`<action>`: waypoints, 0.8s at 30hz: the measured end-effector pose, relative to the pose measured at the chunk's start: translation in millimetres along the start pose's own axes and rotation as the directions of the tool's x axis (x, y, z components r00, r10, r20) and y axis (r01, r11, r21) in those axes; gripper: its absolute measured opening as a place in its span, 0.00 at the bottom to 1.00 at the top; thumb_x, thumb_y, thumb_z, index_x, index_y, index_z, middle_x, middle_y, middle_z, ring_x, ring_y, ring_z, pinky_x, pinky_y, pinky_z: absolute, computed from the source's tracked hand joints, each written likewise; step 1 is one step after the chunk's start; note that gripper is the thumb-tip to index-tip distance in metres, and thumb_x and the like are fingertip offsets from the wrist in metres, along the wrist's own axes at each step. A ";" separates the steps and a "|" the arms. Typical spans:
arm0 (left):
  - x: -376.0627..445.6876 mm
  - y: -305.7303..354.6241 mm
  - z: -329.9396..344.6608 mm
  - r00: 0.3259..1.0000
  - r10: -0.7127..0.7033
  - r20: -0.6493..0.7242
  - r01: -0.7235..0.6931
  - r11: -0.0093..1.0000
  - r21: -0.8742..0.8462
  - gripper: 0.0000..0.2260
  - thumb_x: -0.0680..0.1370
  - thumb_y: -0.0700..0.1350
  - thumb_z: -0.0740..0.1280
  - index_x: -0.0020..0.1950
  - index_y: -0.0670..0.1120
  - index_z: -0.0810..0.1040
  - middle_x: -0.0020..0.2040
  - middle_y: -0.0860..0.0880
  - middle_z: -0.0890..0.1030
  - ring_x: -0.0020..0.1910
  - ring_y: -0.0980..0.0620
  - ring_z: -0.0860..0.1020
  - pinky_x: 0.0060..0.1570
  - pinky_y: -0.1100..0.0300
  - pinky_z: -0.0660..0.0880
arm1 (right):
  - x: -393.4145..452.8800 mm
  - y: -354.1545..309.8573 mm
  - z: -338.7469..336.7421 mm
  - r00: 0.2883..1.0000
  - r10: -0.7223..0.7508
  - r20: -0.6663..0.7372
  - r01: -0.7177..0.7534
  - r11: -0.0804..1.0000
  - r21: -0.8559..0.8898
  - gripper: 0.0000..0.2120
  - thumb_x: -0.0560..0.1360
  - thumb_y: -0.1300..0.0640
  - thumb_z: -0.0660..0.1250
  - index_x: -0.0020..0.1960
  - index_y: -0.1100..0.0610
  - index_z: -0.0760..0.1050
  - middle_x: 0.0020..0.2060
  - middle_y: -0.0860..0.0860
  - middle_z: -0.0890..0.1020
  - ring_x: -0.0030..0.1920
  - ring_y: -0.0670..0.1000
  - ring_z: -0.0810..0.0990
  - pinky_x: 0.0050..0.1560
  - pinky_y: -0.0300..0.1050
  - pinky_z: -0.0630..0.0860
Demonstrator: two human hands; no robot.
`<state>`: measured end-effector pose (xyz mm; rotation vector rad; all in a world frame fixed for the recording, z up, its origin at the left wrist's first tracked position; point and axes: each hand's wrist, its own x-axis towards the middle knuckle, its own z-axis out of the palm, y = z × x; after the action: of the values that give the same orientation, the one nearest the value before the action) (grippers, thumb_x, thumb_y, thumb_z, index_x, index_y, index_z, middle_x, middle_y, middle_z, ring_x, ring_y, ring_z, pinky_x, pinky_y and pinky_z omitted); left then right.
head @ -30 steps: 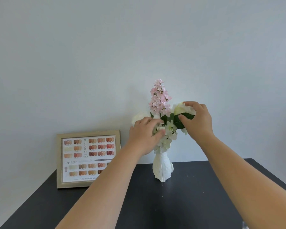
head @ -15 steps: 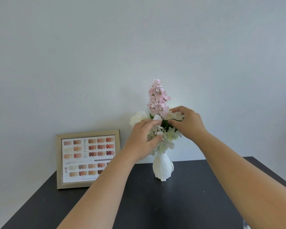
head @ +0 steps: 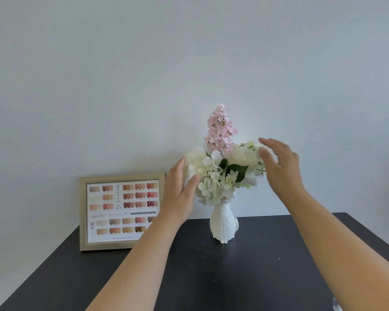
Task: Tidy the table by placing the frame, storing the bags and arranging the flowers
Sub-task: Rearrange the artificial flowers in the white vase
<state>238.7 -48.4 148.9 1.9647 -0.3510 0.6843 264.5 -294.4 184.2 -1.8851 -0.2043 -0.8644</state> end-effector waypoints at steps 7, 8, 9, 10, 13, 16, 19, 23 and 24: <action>-15.2 -3.4 14.3 0.998 -0.004 0.066 0.001 0.998 0.055 0.32 0.80 0.64 0.49 0.80 0.54 0.44 0.79 0.61 0.44 0.75 0.65 0.43 0.75 0.54 0.45 | -5.7 26.3 10.1 0.912 0.325 0.250 -0.397 0.852 0.341 0.22 0.79 0.37 0.51 0.73 0.34 0.57 0.72 0.41 0.62 0.68 0.43 0.60 0.63 0.46 0.55; -14.6 -2.0 16.1 0.998 0.000 0.066 -0.004 0.998 0.061 0.32 0.80 0.64 0.49 0.80 0.54 0.44 0.79 0.60 0.43 0.75 0.65 0.42 0.75 0.54 0.44 | -4.5 25.3 13.0 0.912 0.306 0.275 -0.391 0.852 0.347 0.22 0.79 0.37 0.51 0.72 0.33 0.58 0.71 0.41 0.63 0.67 0.43 0.60 0.64 0.47 0.55; -14.1 -0.8 17.5 0.998 0.004 0.064 -0.008 0.998 0.063 0.32 0.80 0.64 0.49 0.80 0.53 0.43 0.79 0.60 0.43 0.75 0.65 0.42 0.75 0.54 0.44 | -3.2 24.3 15.7 0.912 0.283 0.297 -0.380 0.855 0.353 0.21 0.79 0.37 0.52 0.71 0.33 0.59 0.70 0.40 0.64 0.67 0.43 0.61 0.65 0.47 0.55; -13.5 0.3 18.8 0.998 0.007 0.063 -0.011 0.998 0.063 0.32 0.80 0.64 0.49 0.80 0.53 0.43 0.79 0.59 0.43 0.76 0.64 0.42 0.75 0.54 0.44 | -2.4 23.0 18.1 0.913 0.262 0.313 -0.369 0.859 0.357 0.20 0.79 0.38 0.52 0.71 0.33 0.60 0.68 0.39 0.66 0.67 0.43 0.62 0.65 0.47 0.56; -15.0 3.2 23.0 0.997 0.015 0.078 -0.020 0.998 0.067 0.32 0.80 0.63 0.49 0.80 0.53 0.42 0.80 0.58 0.43 0.76 0.62 0.41 0.75 0.53 0.43 | -5.9 21.7 22.5 0.914 0.250 0.319 -0.358 0.866 0.348 0.19 0.79 0.44 0.55 0.69 0.34 0.65 0.64 0.37 0.70 0.64 0.42 0.67 0.60 0.44 0.60; -20.0 0.8 25.6 0.994 0.044 0.101 -0.059 0.987 0.149 0.31 0.80 0.64 0.46 0.79 0.55 0.40 0.79 0.58 0.41 0.76 0.62 0.40 0.75 0.54 0.41 | -16.9 29.8 23.6 0.938 0.234 0.256 -0.318 0.876 0.364 0.18 0.78 0.46 0.56 0.67 0.38 0.70 0.64 0.37 0.74 0.63 0.39 0.70 0.57 0.40 0.62; -15.6 -2.5 18.6 0.996 0.044 0.080 -0.057 0.982 0.180 0.33 0.78 0.67 0.43 0.79 0.55 0.39 0.79 0.57 0.40 0.76 0.60 0.38 0.74 0.54 0.40 | -7.6 34.4 9.9 0.961 0.255 0.105 -0.276 0.880 0.386 0.22 0.78 0.45 0.53 0.71 0.41 0.66 0.69 0.40 0.67 0.66 0.41 0.64 0.61 0.43 0.58; -7.7 -1.0 14.7 0.992 -0.013 0.124 -0.005 0.989 0.146 0.33 0.78 0.68 0.43 0.79 0.56 0.39 0.79 0.59 0.40 0.75 0.62 0.38 0.73 0.58 0.39 | 23.1 26.8 -5.1 0.935 0.316 0.163 -0.355 0.853 0.381 0.21 0.79 0.43 0.52 0.71 0.39 0.65 0.71 0.40 0.65 0.69 0.45 0.63 0.60 0.45 0.58; -8.7 0.4 16.9 0.991 -0.007 0.130 -0.013 0.989 0.149 0.33 0.78 0.68 0.44 0.79 0.56 0.39 0.79 0.60 0.40 0.75 0.63 0.38 0.72 0.59 0.39 | 24.7 25.2 -3.3 0.933 0.296 0.204 -0.351 0.868 0.351 0.20 0.80 0.43 0.52 0.71 0.40 0.65 0.71 0.41 0.65 0.69 0.46 0.64 0.60 0.45 0.59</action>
<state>236.9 -63.9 137.9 2.1581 -0.3920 0.5997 293.4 -314.9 182.6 -1.5519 -0.1261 -0.4199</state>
